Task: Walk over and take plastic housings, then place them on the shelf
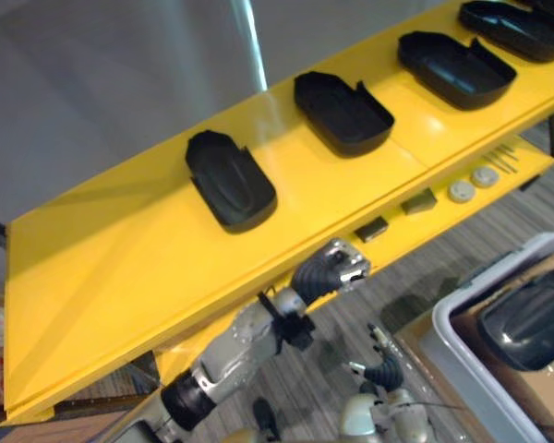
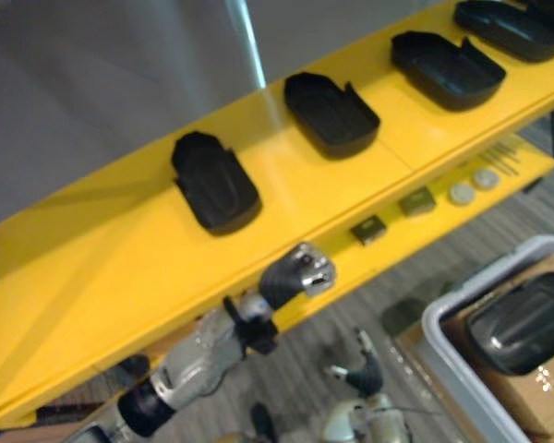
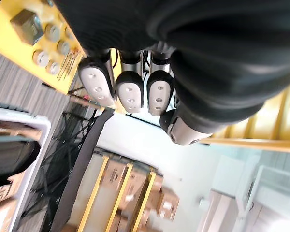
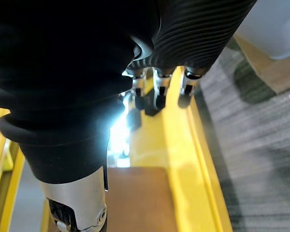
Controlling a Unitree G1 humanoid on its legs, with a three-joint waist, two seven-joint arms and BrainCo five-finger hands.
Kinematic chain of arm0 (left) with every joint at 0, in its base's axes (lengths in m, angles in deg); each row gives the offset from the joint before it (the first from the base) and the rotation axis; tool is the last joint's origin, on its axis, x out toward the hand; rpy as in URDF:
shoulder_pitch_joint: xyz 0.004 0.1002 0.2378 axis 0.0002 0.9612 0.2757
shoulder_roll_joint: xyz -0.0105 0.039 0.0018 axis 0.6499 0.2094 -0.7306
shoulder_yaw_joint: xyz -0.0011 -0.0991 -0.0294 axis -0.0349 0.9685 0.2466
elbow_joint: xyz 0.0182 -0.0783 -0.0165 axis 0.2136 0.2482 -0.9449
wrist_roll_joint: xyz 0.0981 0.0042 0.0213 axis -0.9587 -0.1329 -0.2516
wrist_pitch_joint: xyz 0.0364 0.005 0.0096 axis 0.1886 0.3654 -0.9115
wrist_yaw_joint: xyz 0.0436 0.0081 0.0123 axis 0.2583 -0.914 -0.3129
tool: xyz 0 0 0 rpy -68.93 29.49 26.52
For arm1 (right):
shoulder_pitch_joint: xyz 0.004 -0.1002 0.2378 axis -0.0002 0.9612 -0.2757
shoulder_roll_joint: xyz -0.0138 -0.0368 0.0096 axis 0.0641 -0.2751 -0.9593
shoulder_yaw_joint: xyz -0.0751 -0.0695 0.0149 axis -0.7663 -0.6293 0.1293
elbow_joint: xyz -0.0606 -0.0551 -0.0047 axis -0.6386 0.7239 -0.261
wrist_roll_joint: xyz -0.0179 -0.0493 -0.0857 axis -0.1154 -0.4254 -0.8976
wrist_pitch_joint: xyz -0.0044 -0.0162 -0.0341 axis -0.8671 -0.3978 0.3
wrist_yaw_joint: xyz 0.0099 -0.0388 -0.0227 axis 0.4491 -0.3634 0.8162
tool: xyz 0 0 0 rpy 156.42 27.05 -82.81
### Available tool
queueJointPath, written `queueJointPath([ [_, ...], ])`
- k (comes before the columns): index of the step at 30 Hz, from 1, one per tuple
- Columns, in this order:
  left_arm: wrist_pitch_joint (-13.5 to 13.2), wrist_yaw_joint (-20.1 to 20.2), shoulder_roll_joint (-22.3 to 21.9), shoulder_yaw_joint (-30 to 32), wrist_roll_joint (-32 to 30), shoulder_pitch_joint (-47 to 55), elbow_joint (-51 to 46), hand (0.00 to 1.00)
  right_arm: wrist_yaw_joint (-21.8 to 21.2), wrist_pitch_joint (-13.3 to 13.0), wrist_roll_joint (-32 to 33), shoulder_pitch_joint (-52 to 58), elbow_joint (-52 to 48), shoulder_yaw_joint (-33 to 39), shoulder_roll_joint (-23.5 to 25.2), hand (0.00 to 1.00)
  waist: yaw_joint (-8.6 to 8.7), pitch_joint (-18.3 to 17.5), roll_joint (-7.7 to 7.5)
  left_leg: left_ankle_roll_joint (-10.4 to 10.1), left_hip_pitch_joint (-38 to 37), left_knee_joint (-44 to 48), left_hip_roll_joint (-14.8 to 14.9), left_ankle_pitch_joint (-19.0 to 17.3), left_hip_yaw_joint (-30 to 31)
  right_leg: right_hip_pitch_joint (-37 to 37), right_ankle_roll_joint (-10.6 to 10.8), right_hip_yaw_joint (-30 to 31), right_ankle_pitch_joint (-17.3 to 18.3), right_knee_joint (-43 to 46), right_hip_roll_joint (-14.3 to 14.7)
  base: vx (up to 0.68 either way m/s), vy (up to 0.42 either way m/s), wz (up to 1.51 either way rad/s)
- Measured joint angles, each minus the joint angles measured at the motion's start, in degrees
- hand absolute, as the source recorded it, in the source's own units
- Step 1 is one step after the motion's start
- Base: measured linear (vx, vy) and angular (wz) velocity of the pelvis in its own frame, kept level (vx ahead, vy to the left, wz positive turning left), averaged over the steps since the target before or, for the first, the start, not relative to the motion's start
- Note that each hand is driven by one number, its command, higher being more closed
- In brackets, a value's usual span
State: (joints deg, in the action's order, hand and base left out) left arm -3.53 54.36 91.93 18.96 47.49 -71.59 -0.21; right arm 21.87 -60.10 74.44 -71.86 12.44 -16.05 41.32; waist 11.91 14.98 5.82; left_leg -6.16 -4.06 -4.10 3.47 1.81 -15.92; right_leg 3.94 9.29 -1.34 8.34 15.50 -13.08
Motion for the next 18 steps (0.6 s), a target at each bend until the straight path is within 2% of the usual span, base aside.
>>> queueJointPath([
  [3,1.36,-1.12,0.09,-0.03,0.19,-1.15,1.77,1.0,-0.93,0.08,0.0,-0.05,-1.09,0.09,-0.52,0.0,1.14,0.43,0.32,0.0,-0.05,0.0,-0.41,0.0,-0.15,0.17,0.23,0.24,0.25,0.33,-0.45,0.0,0.003,-0.04],
  [6,1.44,-2.13,0.43,-0.01,0.17,-1.21,2.43,1.0,-1.71,0.08,0.0,-0.07,-1.33,0.15,-0.88,0.0,1.43,0.46,0.33,0.0,-0.08,0.0,-0.58,-0.01,-0.37,0.56,0.36,0.59,0.46,0.84,-0.6,-0.01,0.003,-0.04],
  [9,1.76,-5.15,0.6,0.07,-1.02,-1.36,3.8,1.0,-2.84,0.1,0.0,0.0,-1.6,0.2,-1.74,0.0,1.66,0.52,0.4,0.0,-0.15,-0.01,-0.96,-0.01,-0.65,0.94,0.66,1.25,0.68,1.29,-0.9,-0.03,0.007,-0.05],
  [11,3.24,-7.42,0.89,1.01,-3.47,-1.36,4.75,1.0,-2.98,0.14,0.0,0.35,-1.81,0.25,-2.05,0.0,1.72,0.55,0.41,0.01,-0.37,-0.07,-1.07,-0.01,-0.68,0.94,0.71,1.35,0.71,1.53,-1.0,0.0,0.0,0.0],
  [18,5.44,-11.7,3.57,9.0,-7.21,-2.47,12.93,1.0,-3.83,0.72,0.08,0.74,-3.57,1.56,-2.23,0.0,2.87,2.62,0.83,0.06,-0.84,-0.19,-1.28,0.03,-0.67,0.86,0.85,1.48,0.8,1.98,-1.19,-0.02,-0.003,-0.02],
])
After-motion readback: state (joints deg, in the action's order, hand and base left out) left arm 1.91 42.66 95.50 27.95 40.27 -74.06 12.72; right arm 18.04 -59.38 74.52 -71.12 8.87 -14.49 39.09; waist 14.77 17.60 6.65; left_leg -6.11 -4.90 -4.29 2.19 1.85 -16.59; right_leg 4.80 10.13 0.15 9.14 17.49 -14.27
